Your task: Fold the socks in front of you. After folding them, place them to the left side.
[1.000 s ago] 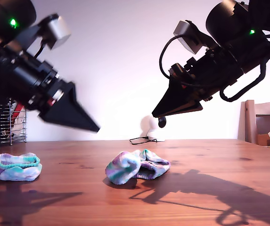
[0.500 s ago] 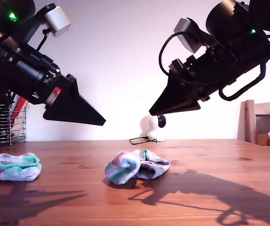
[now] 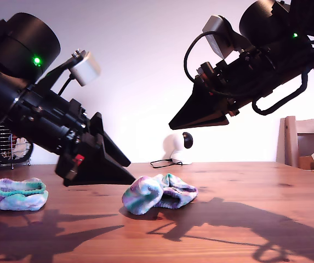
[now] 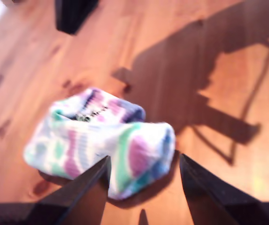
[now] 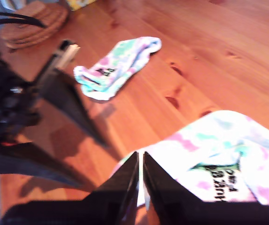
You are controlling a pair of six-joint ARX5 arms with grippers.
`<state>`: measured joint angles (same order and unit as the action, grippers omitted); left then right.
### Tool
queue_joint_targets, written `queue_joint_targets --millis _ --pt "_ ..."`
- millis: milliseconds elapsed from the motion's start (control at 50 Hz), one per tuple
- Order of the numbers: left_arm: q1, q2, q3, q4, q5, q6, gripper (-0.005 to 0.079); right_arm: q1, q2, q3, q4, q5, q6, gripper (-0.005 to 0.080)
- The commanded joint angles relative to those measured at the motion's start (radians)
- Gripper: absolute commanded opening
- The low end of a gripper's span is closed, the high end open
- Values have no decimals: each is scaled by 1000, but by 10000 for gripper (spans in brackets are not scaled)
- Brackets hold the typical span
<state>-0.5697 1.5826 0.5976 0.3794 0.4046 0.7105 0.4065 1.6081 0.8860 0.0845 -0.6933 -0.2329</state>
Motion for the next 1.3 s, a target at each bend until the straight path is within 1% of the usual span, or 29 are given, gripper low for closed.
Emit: queue_joint_targets --millis 0,120,200,260,360,420,580,860,900,1000,1080,1280 --pt "-7 43 2 16 -2 5 414 -1 7 -14 8 -7 14 -13" --pt "-11 88 13 25 -2 12 412 -1 7 -14 3 -7 21 -13" --pt "-18 104 13 66 -2 25 401 -1 7 -14 -4 -7 24 -13" --pt "-21 110 18 92 -3 25 349 -1 7 -14 -17 -7 25 -13" --pt "-22 113 31 116 -19 24 221 -1 7 -14 -45 -7 24 -13" --pt "-22 113 41 116 -25 24 191 -1 7 -14 -56 -7 25 -13" --pt "-21 114 56 115 -25 26 222 -1 7 -14 -53 -7 25 -13" --pt "-21 156 60 119 -19 31 224 -1 7 -14 -51 -7 25 -13" --pt "-21 161 61 123 -15 31 239 -1 7 -14 -51 -6 25 -13" --pt "-21 180 68 122 -5 31 311 -1 7 -14 -51 -6 25 -13" --pt "-21 197 77 122 -4 30 345 -1 7 -14 -50 -7 25 -13" --pt "-22 208 106 125 -6 31 332 -1 7 -14 -51 -7 25 -13"
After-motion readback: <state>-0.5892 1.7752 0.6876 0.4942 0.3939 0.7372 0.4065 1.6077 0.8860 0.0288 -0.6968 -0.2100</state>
